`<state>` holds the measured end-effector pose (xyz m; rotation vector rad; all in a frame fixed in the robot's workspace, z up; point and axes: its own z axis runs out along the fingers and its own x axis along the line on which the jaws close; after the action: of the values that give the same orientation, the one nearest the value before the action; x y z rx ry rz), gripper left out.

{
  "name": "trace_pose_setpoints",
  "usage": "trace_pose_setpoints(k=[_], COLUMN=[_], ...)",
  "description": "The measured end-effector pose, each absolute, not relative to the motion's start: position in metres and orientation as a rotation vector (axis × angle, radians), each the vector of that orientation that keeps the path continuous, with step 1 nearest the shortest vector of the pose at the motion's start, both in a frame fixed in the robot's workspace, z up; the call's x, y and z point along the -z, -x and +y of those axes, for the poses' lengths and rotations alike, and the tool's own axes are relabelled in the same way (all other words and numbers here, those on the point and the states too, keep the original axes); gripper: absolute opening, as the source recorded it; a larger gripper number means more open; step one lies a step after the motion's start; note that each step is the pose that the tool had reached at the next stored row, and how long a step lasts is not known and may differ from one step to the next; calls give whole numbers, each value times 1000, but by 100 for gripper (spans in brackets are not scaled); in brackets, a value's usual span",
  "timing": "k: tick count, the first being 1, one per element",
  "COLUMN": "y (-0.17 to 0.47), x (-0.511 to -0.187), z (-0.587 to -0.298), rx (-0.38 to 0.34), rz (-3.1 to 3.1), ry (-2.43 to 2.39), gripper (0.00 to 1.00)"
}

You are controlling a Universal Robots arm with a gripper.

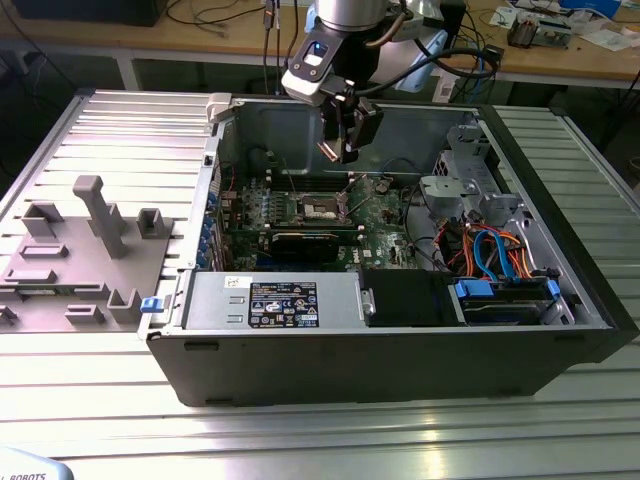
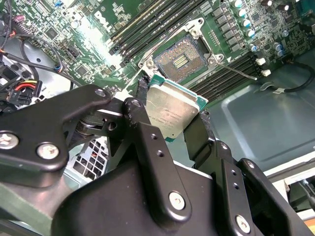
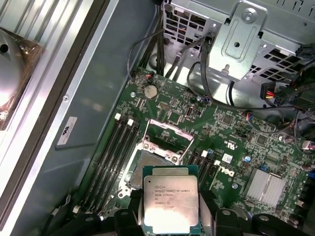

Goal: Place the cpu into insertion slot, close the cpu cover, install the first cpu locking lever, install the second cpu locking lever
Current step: 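Place the cpu into insertion slot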

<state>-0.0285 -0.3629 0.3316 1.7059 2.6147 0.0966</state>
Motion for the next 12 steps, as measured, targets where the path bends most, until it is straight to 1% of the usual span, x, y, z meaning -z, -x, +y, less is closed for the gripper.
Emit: trace_pose_setpoints(k=[12], y=[29], x=[-332], z=[-363], rx=[-96], rz=[2601], ry=[-1727], gripper=[54])
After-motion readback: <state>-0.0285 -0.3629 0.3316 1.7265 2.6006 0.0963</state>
